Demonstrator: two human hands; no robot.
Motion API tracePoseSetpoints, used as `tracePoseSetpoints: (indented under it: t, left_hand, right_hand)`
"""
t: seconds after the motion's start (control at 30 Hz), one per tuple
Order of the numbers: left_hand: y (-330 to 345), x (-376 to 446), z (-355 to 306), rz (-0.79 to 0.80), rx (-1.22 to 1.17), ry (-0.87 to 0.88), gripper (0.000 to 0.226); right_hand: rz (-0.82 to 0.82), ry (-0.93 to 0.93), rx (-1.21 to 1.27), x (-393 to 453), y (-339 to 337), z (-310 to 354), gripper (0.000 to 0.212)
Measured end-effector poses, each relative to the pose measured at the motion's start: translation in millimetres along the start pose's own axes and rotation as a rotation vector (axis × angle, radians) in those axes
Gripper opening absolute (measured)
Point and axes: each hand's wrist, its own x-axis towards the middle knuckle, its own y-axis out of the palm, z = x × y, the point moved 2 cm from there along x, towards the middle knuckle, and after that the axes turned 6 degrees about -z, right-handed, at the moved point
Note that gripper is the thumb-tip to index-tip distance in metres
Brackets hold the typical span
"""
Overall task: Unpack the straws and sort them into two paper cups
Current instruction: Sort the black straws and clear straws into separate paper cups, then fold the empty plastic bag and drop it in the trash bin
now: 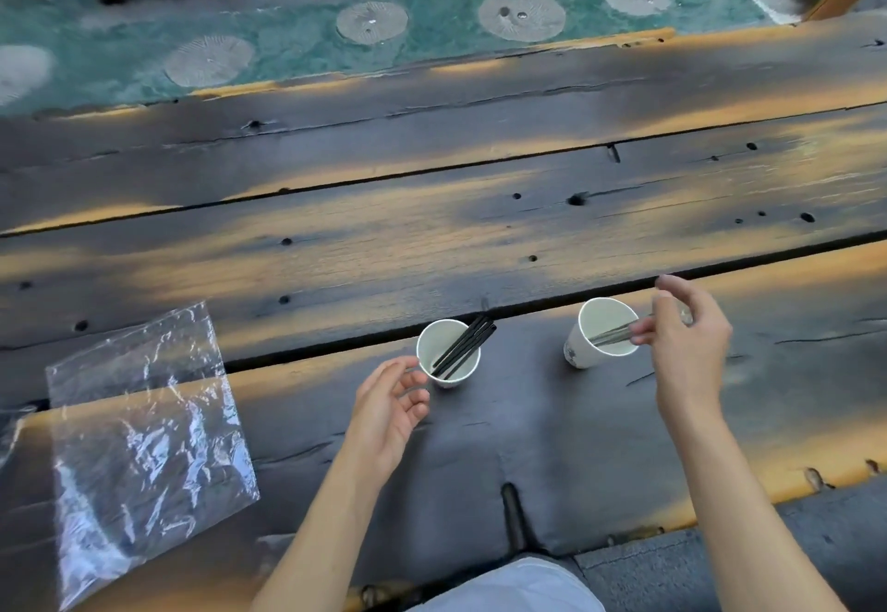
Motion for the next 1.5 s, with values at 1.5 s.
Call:
tracePoseSetpoints:
  t: [1.5]
  left_hand:
    - [-248, -18, 91, -0.463, 1.634, 0.155, 0.088]
  right_hand:
    - [1.049, 0.249, -0.657, -190, 261, -125, 0.014]
